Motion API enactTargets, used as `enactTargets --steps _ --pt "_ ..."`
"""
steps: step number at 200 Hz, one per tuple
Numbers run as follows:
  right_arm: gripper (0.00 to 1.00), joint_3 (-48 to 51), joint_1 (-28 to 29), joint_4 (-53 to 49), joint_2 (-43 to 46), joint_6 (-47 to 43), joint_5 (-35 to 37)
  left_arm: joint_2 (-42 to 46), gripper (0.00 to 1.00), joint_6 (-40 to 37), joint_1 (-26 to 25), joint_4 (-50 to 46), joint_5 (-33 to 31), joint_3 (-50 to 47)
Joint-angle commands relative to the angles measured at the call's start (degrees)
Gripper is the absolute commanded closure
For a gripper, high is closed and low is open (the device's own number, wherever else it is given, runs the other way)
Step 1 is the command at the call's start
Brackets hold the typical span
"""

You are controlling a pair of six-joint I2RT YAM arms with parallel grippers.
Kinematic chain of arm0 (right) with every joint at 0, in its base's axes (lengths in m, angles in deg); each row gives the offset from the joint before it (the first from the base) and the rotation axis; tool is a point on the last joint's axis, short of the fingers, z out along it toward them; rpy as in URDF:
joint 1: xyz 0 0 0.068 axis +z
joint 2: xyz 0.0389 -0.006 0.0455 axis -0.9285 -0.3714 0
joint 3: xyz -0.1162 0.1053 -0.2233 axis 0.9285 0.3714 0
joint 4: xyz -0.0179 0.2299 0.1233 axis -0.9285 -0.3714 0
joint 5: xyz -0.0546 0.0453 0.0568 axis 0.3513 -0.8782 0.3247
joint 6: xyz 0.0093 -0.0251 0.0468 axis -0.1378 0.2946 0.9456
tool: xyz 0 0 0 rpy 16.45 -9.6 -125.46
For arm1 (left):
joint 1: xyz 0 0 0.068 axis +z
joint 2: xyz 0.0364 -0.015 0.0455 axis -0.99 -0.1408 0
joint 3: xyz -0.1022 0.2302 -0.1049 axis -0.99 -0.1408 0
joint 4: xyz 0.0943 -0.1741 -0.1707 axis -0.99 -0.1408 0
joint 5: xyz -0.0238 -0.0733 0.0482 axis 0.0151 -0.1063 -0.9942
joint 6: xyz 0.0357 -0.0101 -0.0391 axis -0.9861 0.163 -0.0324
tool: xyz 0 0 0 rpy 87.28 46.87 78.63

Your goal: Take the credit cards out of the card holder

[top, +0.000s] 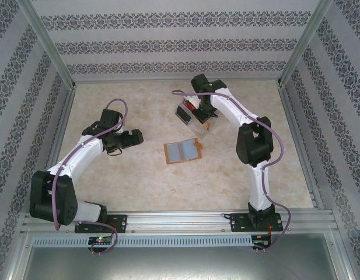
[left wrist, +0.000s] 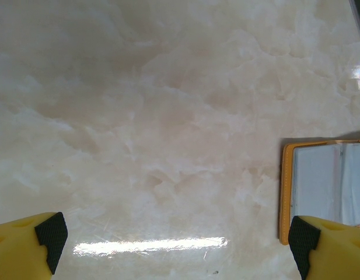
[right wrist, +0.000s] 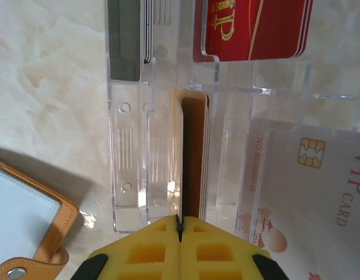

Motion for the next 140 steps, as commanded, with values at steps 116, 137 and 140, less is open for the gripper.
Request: enactTargets --steps 116,137,140 --pt "0.45 9.07 2.39 5.73 15.90 16.78 0.35 0.79 0.01 -0.48 0.61 -1.11 3.57 1.32" --pt "0.41 17.49 4.67 10.21 21.59 23.76 -0.40 0.61 0.01 0.23 0.60 -0.24 6.11 0.90" --pt "0.40 18.64 5.05 10.81 22.44 24.76 -0.50 0.60 0.01 0.31 0.58 -0.18 6.45 0.87"
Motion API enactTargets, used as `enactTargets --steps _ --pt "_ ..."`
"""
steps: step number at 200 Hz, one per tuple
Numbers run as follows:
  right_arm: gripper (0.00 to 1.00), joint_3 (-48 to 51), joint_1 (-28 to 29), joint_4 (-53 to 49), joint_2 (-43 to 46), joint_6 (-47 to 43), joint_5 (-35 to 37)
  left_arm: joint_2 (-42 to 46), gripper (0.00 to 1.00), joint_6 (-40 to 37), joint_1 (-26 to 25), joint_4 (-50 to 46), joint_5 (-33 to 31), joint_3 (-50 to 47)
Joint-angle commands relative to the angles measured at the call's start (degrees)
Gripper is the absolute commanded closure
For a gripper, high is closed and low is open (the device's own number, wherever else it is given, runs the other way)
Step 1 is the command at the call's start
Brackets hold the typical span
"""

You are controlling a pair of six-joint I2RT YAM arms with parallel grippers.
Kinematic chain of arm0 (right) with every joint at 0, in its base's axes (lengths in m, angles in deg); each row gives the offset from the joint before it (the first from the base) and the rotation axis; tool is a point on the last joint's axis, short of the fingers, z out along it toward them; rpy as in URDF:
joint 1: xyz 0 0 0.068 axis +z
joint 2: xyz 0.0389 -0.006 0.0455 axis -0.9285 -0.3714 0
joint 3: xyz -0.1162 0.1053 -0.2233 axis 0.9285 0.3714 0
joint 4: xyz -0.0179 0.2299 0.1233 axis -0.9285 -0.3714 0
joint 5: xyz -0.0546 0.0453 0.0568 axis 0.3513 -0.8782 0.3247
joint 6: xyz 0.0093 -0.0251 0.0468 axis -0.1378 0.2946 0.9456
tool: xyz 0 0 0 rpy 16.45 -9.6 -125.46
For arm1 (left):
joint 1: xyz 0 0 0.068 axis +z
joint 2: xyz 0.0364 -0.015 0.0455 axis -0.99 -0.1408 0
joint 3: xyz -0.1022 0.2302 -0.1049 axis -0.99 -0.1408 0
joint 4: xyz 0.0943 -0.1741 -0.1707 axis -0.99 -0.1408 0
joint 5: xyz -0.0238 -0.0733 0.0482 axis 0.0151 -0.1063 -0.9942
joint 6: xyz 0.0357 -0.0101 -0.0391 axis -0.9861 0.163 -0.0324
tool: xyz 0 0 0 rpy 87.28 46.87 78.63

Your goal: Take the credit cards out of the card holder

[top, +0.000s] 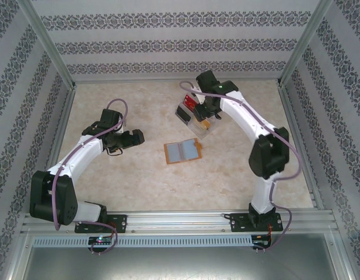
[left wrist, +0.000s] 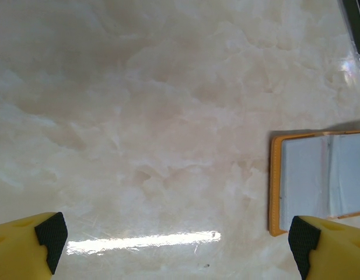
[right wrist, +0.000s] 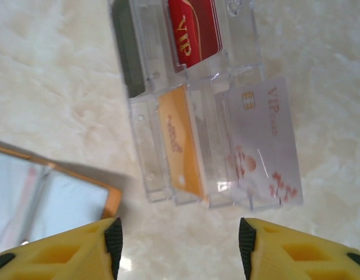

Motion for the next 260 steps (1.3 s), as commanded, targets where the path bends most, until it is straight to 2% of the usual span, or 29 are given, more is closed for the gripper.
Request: enactTargets --steps 1,27,56,100,113,138,184,202,244,260 --pt "0.40 7.39 2.80 4.86 5.87 10.35 -0.63 0.59 0.01 0.51 0.56 -0.14 3.59 0.85" --pt "0.38 16.49 5.25 7.02 10.95 19.98 -1.86 -0.39 0.00 1.23 0.45 0.37 5.31 0.62" --pt "0.41 27.51 7.73 12.02 17.01 28.62 -5.30 -1.93 0.00 3.14 0.28 2.10 8.56 0.26" --pt "0.54 39.29 11.45 22.34 19.19 36.84 -7.83 -4.02 0.00 7.92 -1.55 6.68 12.01 -0.30" --pt "0.55 41.60 12.26 26.16 18.72 37.78 -6.56 -4.46 0.00 9.14 -2.70 7.99 12.28 -0.19" --pt "0.55 42.84 12.45 30.07 15.50 38.42 -5.17 -5.45 0.00 11.87 -5.38 10.26 12.24 -0.29" --pt "0.57 42.02 13.16 31.16 10.58 36.59 1.51 -8.39 0.00 15.00 -10.82 12.14 10.99 0.97" --pt "0.57 41.69 13.29 31.21 8.65 35.55 2.01 -10.11 0.00 15.38 -12.66 11.73 10.27 2.34" --pt "0.58 41.65 13.49 31.77 5.60 35.19 1.36 -13.74 0.10 17.92 -15.35 12.48 9.89 4.30" --pt "0.59 42.28 13.50 32.57 5.46 35.25 -0.05 -14.97 0.18 18.62 -16.16 12.22 10.27 4.80"
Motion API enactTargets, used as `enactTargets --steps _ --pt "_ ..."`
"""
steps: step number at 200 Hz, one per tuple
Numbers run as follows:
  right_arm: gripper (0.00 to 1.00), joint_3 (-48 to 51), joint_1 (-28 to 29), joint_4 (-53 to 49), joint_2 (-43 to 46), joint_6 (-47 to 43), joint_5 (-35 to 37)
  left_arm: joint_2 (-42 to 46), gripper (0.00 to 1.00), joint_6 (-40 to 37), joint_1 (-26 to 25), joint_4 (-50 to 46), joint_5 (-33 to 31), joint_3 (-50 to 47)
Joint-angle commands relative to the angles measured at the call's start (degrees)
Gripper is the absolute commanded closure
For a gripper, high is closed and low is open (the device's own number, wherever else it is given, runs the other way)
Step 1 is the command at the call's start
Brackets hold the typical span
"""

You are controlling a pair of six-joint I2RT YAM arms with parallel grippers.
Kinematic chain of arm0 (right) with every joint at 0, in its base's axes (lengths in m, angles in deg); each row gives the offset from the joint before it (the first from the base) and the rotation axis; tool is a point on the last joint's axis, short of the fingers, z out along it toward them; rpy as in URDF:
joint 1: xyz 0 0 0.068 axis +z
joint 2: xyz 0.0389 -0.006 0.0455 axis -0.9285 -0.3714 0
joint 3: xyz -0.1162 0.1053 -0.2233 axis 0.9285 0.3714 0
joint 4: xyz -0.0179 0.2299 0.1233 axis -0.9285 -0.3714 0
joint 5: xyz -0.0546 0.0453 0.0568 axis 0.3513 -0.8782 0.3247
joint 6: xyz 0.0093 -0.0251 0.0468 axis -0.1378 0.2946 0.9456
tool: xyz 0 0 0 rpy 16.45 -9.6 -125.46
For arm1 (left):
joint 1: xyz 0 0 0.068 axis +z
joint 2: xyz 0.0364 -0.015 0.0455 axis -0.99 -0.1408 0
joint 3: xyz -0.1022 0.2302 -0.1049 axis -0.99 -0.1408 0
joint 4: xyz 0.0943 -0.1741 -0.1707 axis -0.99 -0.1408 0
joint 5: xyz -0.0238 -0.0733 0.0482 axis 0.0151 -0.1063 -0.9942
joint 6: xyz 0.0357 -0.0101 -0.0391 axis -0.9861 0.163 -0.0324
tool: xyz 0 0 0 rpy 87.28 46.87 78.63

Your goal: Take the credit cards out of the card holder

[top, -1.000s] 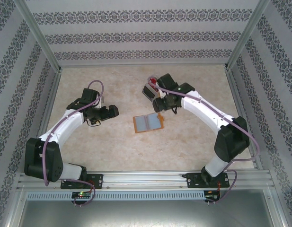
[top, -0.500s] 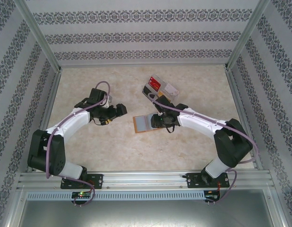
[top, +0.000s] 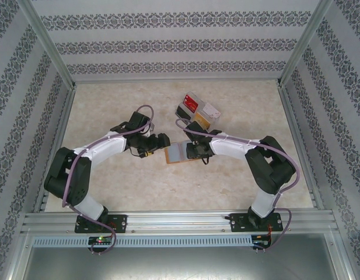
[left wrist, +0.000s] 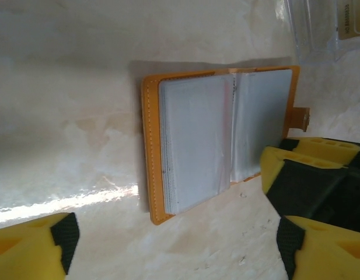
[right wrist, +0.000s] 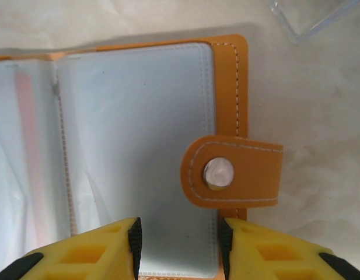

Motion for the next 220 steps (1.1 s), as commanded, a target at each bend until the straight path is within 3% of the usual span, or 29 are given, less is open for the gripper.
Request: enactTargets --steps 1,46,81,138,220 --pt "0.59 0.23 0.84 1.51 -0.79 -0.64 -0.01 -1.75 0.18 2.22 -1.41 1.28 -0.38 1.96" --pt "0.60 1.59 1.04 3.58 -0.50 0.71 -4.84 -4.48 0.41 2.80 -2.54 1.25 0.90 2.66" --pt "0.60 1.68 0.98 3.97 -0.31 1.39 -5.23 -7.77 0.53 3.04 -3.15 0.42 0.41 4.17" --pt "0.62 1.26 0.91 3.44 -1.18 1.12 -5.21 -10.08 0.62 2.13 -3.08 -0.85 -1.57 6.35" --pt "0.66 -0.46 0.91 1.81 -2.18 -0.15 -5.09 -12.09 0.61 2.05 -3.09 -0.22 -2.00 6.54"
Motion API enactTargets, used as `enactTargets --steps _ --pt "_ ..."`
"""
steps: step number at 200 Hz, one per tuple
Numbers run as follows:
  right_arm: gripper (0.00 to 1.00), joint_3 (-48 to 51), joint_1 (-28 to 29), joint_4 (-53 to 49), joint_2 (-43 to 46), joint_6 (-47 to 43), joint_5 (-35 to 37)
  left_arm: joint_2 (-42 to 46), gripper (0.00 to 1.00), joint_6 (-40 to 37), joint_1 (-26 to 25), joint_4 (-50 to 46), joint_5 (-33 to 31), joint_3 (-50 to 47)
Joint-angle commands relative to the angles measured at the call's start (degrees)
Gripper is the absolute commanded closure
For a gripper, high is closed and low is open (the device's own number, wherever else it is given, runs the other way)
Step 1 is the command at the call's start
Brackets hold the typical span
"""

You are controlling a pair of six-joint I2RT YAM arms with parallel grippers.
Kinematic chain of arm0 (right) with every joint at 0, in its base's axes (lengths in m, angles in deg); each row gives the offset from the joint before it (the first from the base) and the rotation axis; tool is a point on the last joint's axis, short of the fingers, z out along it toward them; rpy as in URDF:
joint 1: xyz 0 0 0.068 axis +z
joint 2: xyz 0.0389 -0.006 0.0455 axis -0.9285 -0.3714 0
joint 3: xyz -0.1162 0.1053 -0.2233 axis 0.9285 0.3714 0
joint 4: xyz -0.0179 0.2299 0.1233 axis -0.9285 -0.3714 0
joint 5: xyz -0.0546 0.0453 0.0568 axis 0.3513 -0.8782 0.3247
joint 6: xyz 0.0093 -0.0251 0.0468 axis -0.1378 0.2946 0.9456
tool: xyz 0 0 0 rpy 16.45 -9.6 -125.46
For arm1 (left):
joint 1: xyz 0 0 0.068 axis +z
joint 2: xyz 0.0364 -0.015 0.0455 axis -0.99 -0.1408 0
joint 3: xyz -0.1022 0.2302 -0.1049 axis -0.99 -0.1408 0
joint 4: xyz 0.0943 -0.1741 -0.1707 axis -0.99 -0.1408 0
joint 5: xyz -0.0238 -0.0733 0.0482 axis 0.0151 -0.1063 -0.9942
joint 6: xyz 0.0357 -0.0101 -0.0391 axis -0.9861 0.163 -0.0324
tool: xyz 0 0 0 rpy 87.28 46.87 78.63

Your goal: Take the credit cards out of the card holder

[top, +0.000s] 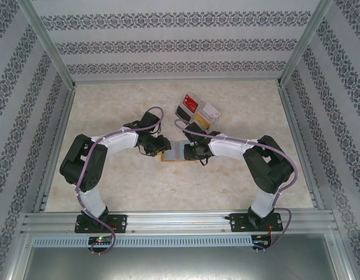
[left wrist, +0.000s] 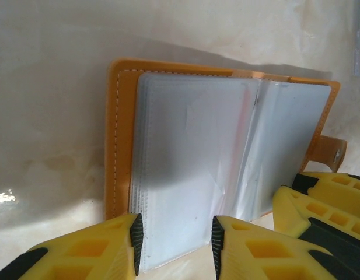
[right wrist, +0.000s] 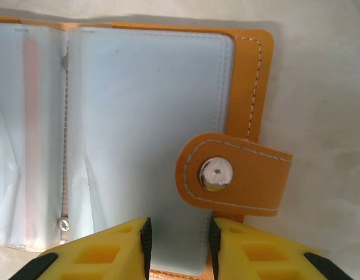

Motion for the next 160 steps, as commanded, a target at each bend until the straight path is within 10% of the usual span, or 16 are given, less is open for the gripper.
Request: enactTargets --steps 1,160 --pt "0.67 -1.17 0.57 -1.38 -1.40 -0.41 -0.48 -1.39 0.62 -0.55 -0.49 -0.26 -0.28 1.09" --pt "0.68 -1.77 0.45 -1.62 -2.11 -0.24 -0.66 -2.74 0.68 -0.98 -0.68 3.48 6.43 1.24"
